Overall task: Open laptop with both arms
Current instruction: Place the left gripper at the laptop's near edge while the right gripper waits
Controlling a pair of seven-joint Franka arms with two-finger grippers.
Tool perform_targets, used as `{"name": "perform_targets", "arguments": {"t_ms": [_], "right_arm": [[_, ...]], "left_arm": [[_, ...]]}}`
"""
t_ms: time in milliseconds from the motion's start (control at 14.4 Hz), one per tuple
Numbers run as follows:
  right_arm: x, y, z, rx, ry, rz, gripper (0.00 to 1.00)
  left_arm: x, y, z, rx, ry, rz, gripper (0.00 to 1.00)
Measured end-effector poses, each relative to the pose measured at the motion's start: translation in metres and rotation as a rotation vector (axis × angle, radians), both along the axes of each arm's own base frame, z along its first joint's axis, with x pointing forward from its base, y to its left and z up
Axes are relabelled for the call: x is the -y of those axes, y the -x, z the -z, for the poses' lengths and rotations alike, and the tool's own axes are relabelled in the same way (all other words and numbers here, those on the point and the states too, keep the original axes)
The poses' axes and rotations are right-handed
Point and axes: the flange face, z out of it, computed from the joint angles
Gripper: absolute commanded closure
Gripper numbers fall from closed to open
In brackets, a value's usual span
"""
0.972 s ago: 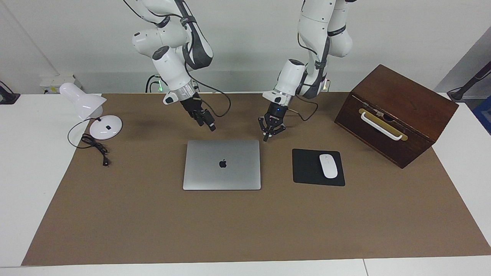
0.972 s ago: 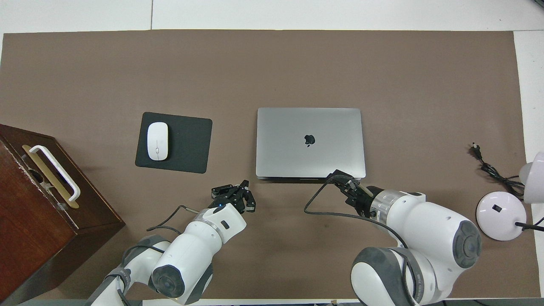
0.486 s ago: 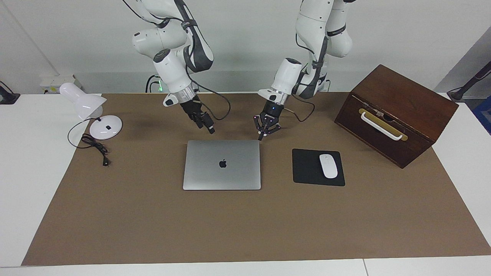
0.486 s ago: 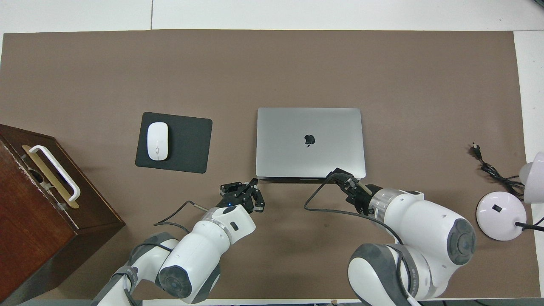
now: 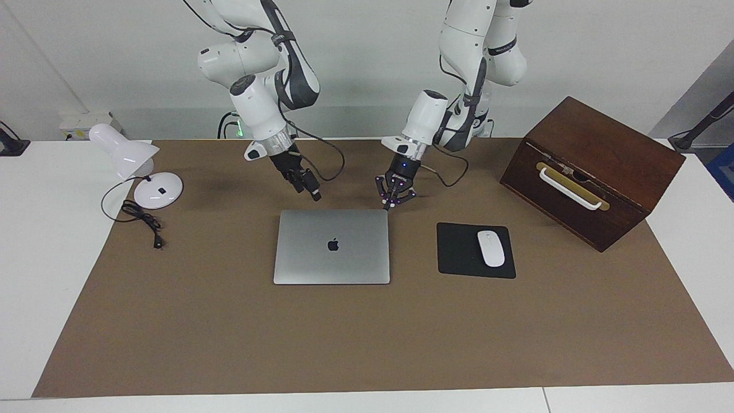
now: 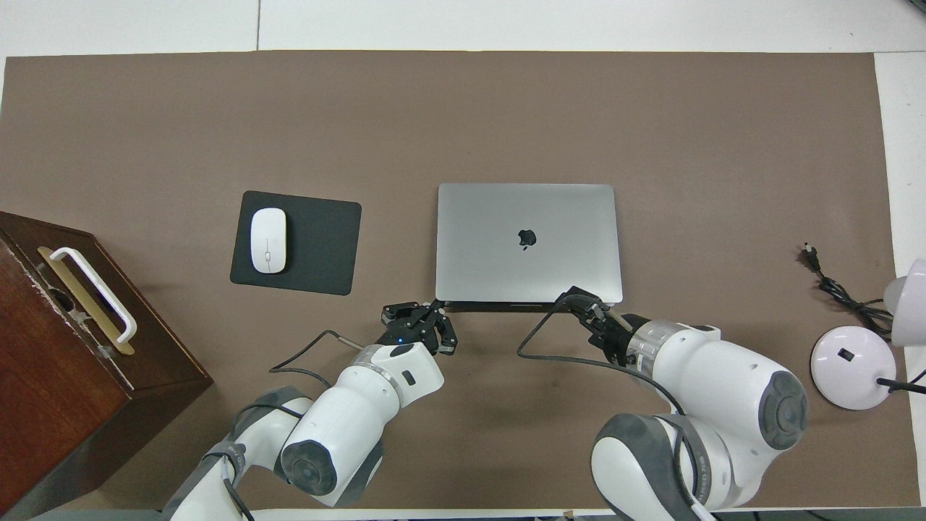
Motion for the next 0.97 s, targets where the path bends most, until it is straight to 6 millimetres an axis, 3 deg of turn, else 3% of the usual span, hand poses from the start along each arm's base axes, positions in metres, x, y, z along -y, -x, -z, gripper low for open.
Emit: {"name": "perform_targets", "arguments": {"t_ms": [347, 972], "right_arm": [[0.000, -0.001, 0.000, 0.000, 0.000, 0.000, 0.00], [-0.007, 0.000, 0.011, -0.004, 0.013, -0.009, 0.00]], "left_arm": [[0.007, -0.013, 0.008, 0.011, -0.017, 0.010, 1.00], [0.005, -0.016, 0.015, 0.019, -0.044, 0.031, 1.00]]}}
